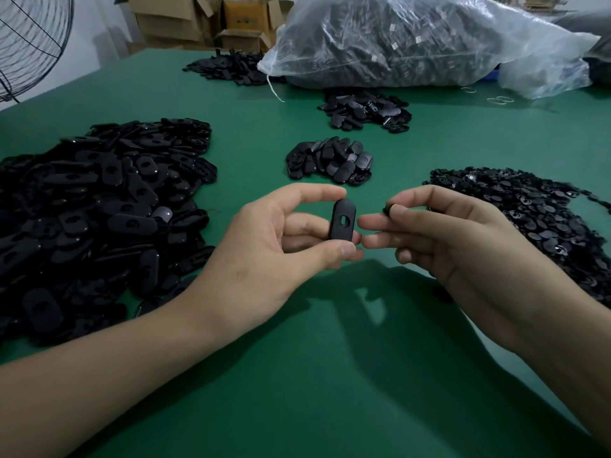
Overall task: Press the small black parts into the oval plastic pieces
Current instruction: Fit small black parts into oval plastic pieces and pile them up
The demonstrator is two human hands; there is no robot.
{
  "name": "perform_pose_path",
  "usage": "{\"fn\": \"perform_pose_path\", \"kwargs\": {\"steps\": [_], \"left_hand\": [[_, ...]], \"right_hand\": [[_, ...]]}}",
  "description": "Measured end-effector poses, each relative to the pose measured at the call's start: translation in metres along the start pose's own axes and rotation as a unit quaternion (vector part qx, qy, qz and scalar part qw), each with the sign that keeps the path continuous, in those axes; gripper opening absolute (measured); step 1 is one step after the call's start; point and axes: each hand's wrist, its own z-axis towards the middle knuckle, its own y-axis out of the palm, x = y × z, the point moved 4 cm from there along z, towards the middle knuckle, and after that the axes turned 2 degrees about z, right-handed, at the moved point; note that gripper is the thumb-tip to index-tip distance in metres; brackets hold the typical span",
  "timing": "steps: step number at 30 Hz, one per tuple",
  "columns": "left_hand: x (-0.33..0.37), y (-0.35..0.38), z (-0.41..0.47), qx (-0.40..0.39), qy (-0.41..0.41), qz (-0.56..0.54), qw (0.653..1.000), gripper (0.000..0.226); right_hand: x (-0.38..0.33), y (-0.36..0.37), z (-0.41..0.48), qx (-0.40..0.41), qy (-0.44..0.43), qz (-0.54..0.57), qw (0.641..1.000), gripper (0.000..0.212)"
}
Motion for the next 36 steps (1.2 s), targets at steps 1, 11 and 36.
{"fn": "perform_pose_path", "kwargs": {"steps": [1, 11, 36], "left_hand": [[0.0, 0.0, 0.0, 0.002, 0.0, -0.001, 1.0, 0.048], [0.0, -0.002, 0.0, 0.024, -0.022, -0.004, 0.999, 0.029], [0.0, -0.001, -0.003, 0.022, -0.041, 0.058, 0.997, 0.01]], "right_hand": [[0.0, 0.0, 0.0, -0.001, 0.004, 0.003, 1.0, 0.004], [0.001, 0.004, -0.001, -0.032, -0.015, -0.008, 0.999, 0.018], [-0.005, 0.013, -0.012, 0.03, -0.174, -0.251, 0.952, 0.003]]}}
